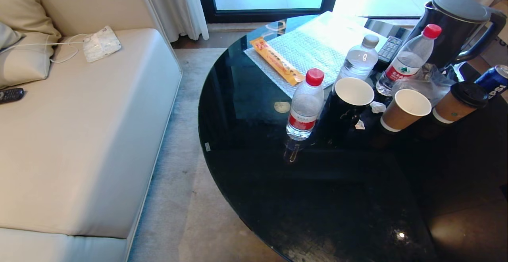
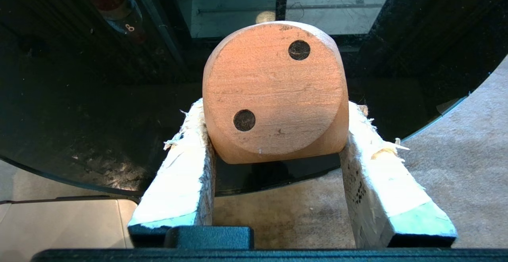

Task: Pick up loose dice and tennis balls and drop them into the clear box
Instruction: Put the toys in the box

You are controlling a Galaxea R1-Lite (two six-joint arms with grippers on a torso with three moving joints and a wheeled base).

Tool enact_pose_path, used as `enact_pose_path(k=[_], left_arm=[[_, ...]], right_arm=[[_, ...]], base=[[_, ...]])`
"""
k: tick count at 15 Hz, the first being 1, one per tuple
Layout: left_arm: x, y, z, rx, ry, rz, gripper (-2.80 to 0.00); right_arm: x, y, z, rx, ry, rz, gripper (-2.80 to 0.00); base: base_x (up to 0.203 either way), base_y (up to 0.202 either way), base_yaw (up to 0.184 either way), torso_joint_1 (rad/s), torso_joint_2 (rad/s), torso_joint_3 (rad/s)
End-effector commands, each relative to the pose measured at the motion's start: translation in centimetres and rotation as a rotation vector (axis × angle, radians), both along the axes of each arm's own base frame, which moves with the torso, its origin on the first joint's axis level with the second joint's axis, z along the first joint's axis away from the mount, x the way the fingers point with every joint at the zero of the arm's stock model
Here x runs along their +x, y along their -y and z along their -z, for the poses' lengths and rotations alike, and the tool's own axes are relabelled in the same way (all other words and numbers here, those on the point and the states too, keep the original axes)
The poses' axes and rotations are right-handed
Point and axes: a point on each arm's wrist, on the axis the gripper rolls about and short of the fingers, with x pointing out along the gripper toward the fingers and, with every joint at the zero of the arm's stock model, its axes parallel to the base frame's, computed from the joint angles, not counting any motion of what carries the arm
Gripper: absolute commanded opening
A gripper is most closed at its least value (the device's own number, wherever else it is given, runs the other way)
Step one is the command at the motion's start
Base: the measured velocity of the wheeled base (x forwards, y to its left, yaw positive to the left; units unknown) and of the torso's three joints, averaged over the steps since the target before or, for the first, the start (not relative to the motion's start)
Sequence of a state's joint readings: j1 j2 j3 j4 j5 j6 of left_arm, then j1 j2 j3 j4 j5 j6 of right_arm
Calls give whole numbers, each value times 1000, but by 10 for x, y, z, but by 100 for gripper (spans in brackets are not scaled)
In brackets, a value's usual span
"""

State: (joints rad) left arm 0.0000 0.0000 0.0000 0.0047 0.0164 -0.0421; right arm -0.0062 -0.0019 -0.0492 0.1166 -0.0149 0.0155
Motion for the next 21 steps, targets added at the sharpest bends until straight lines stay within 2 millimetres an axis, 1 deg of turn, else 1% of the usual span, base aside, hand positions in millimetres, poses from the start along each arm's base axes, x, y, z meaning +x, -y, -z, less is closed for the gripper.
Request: enact_pose_path(k=[1, 11, 21], left_arm=[[0, 0, 0, -1, 0, 0, -280], [0, 0, 0, -10, 2, -10, -280], [0, 0, 0, -16, 2, -11, -280]], right_arm=[[0, 0, 0, 0, -2, 0, -280], [0, 0, 0, 0, -2, 0, -280], [0, 0, 0, 0, -2, 0, -280]], base=[[0, 0, 0, 0, 0, 0], [-6, 0, 0, 1, 0, 0], [-182, 0, 0, 3, 2, 1]])
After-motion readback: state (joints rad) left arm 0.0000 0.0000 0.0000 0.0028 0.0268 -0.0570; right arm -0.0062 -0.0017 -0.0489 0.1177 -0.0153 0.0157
